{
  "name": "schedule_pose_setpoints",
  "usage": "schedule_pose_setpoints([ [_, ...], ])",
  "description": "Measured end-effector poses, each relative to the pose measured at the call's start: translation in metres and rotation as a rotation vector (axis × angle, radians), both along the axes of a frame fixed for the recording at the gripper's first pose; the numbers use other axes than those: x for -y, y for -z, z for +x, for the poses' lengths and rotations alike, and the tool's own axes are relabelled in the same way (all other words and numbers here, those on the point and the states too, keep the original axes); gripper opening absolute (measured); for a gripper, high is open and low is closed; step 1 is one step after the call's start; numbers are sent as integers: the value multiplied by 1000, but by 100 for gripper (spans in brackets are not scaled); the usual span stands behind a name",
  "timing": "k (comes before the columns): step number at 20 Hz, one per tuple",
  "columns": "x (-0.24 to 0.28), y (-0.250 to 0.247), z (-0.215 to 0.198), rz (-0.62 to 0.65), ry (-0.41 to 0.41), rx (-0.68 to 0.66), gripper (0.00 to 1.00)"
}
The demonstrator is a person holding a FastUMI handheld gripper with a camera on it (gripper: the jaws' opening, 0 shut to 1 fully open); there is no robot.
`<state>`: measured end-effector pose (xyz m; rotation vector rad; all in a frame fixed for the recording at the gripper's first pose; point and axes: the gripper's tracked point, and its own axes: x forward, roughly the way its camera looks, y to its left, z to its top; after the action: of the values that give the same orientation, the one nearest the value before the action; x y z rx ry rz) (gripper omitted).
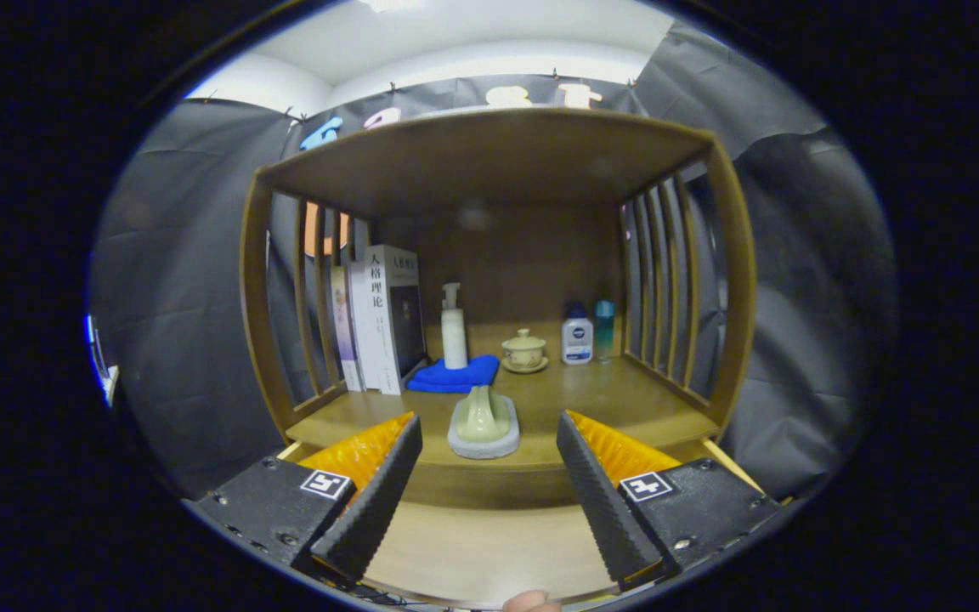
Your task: Pull open the drawer, take out the items inside it, and place them on the countertop above the cabinet.
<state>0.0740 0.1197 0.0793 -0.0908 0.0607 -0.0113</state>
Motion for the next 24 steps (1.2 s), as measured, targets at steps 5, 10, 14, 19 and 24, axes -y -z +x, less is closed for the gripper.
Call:
schedule_pose_setpoints([
  [5, 4, 16, -56, 4, 17, 46, 100],
  [10, 16, 48, -87, -12, 42, 67, 100],
  [14, 11, 75, -110, -36, 48, 46, 100],
  [19, 2, 106, -121, -53, 39, 20, 100],
  [24, 7, 133, -117, -29, 68, -11, 100],
])
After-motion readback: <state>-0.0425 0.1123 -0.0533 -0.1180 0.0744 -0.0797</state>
